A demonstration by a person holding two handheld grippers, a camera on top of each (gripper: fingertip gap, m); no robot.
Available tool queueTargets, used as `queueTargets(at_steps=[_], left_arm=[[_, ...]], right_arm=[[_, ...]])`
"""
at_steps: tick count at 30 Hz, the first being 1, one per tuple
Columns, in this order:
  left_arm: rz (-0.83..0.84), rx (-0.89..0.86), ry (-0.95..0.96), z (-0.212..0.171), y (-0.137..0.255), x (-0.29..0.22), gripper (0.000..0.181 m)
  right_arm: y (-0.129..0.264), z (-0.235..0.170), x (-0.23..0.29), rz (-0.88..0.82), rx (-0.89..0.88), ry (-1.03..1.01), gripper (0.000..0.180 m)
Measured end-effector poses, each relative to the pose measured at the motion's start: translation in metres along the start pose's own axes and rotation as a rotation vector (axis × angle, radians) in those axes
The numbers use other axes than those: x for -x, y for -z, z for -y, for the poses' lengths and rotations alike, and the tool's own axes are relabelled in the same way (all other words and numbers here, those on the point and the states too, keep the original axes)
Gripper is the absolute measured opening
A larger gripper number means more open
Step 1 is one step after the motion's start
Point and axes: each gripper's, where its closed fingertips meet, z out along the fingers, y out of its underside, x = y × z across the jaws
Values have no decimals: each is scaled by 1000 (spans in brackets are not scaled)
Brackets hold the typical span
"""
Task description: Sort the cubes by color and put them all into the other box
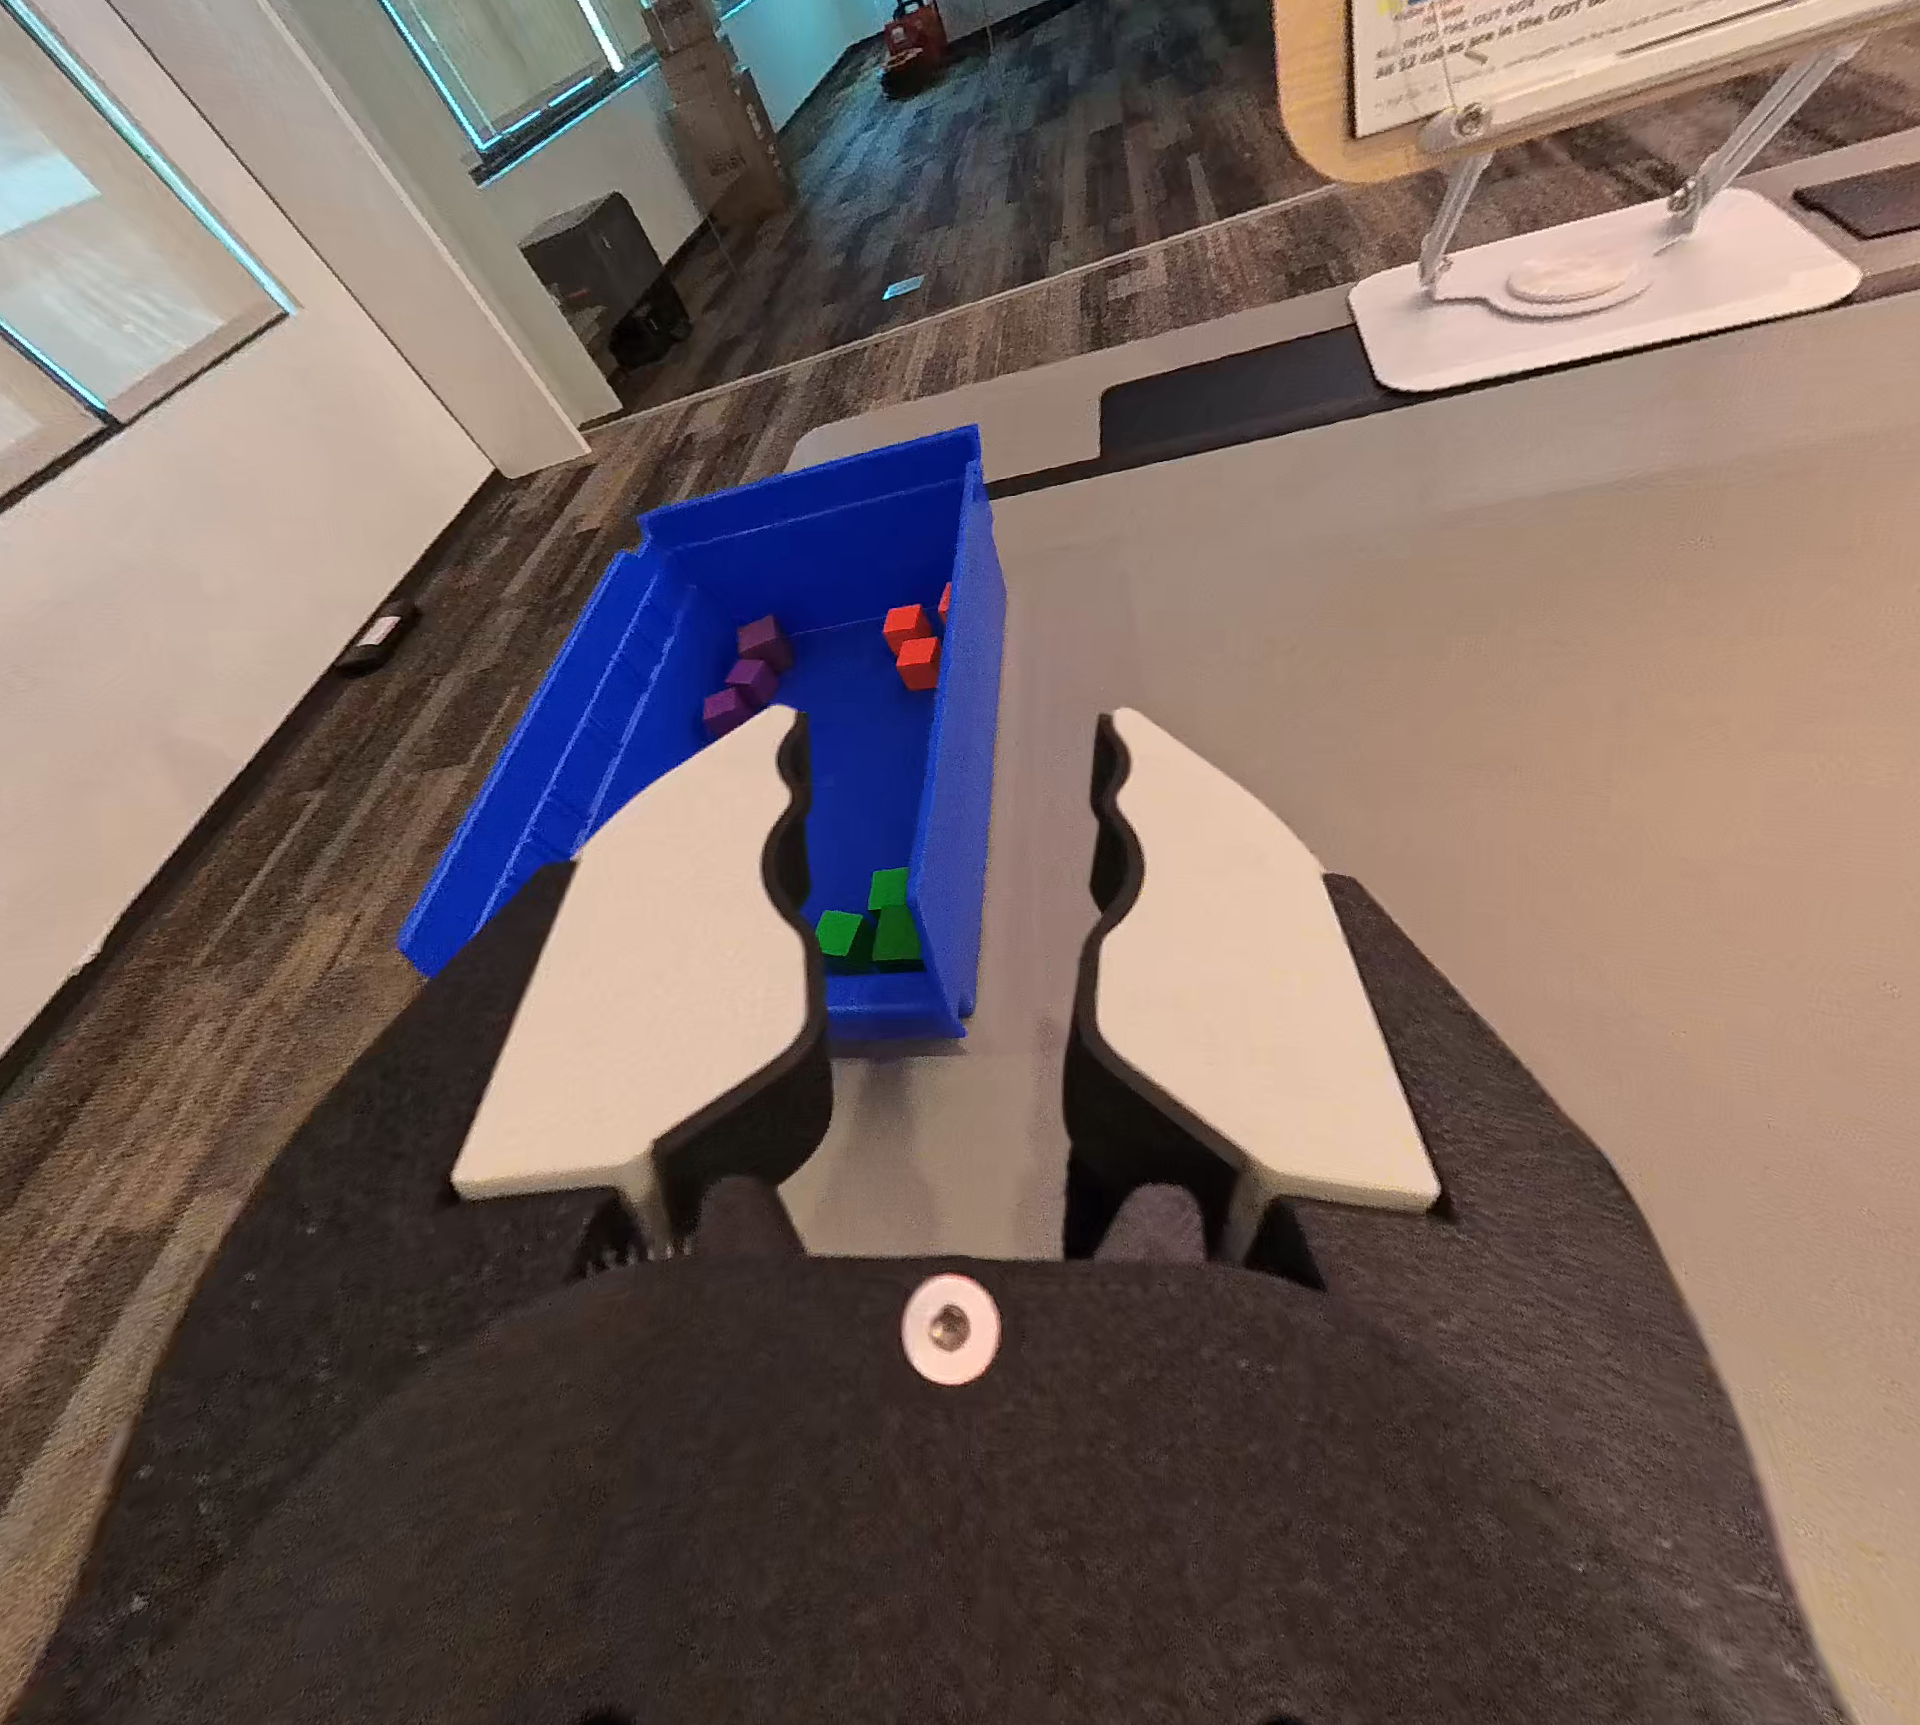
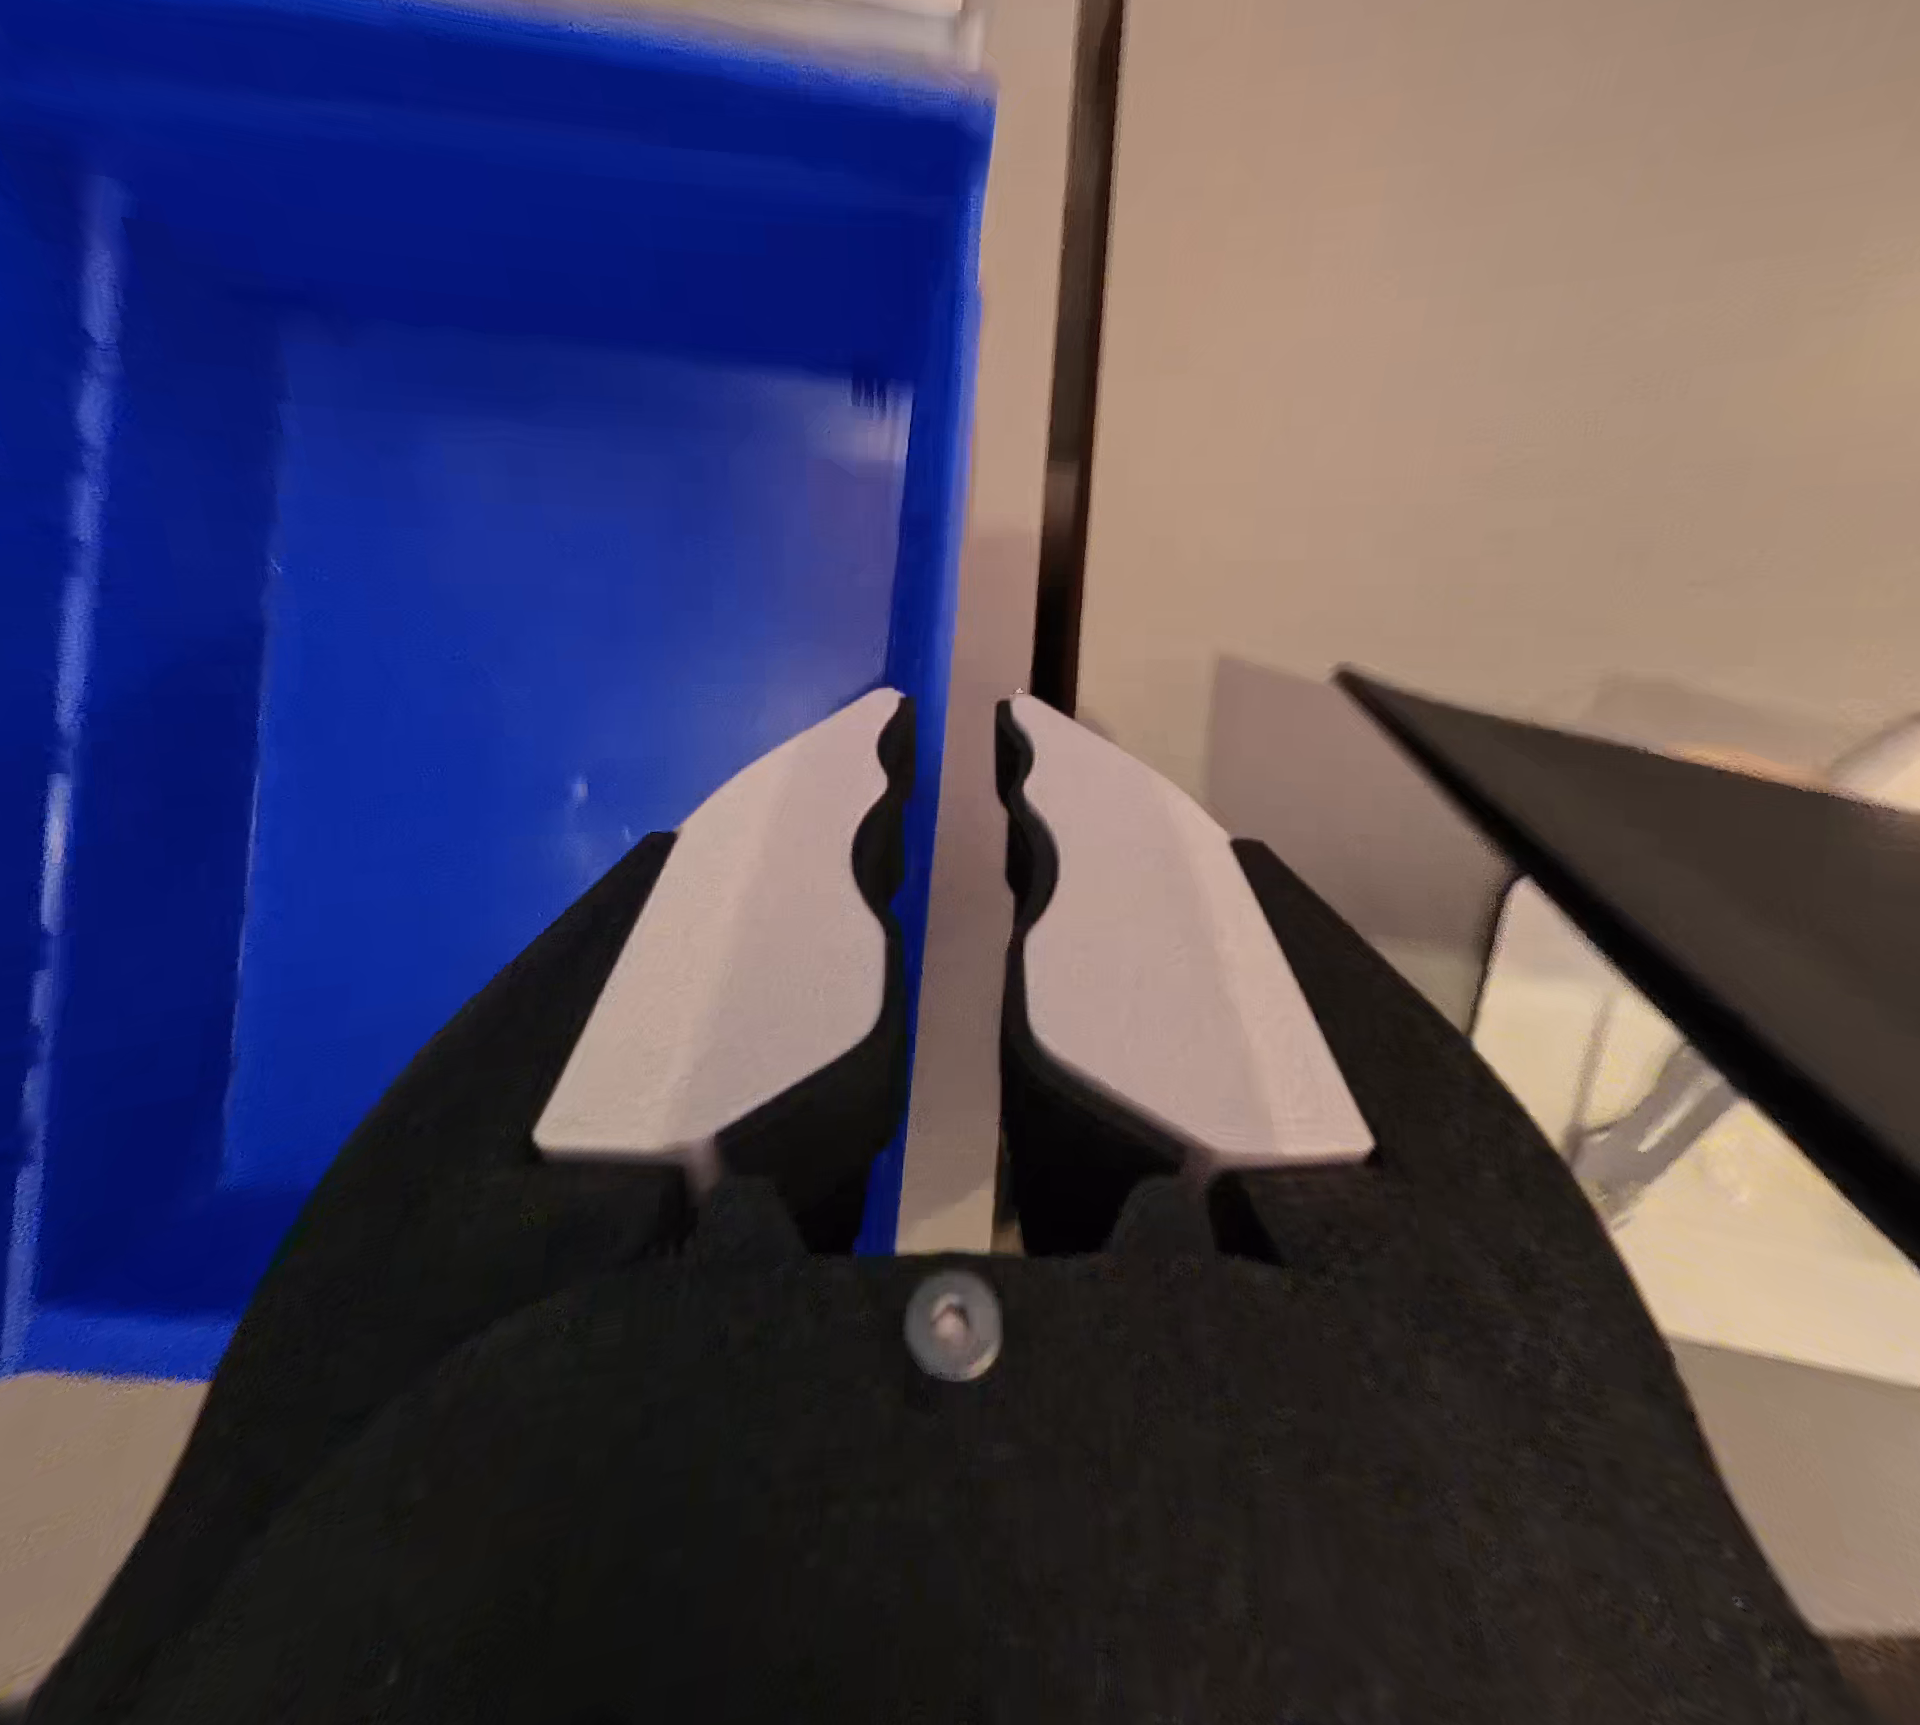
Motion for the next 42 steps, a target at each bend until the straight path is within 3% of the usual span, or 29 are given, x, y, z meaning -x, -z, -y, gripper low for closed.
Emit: queueTargets(at_steps=[4, 6, 11, 14, 20, 23, 27, 36, 42], left_arm=[[-43, -54, 17, 18, 5, 0, 54], [-73, -85, 38, 30, 3, -1, 53], [-105, -123, 24, 54, -23, -2, 46], [-103, -164, -39, 78, -40, -10, 37], [-220, -315, 21, 156, -54, -47, 35], [-247, -355, 24, 185, -65, -61, 35], [-205, -354, 27, 199, -86, -61, 35], [-179, -251, 105, 153, -131, -43, 30], [-58, -136, 80, 117, -150, -2, 20]], right_arm=[[78, 54, 6, -75, -385, 12, 22], [121, 78, 29, -12, -576, 22, 29], [191, 115, 126, 320, -874, 109, 34], [213, 128, 192, 539, -952, 155, 58], [261, 142, 319, 900, -1249, 338, 43], [257, 146, 369, 975, -1214, 408, 39], [247, 164, 404, 925, -1244, 441, 29], [163, 172, 441, 852, -1073, 540, 1], [94, 174, 447, 773, -793, 491, 0]])
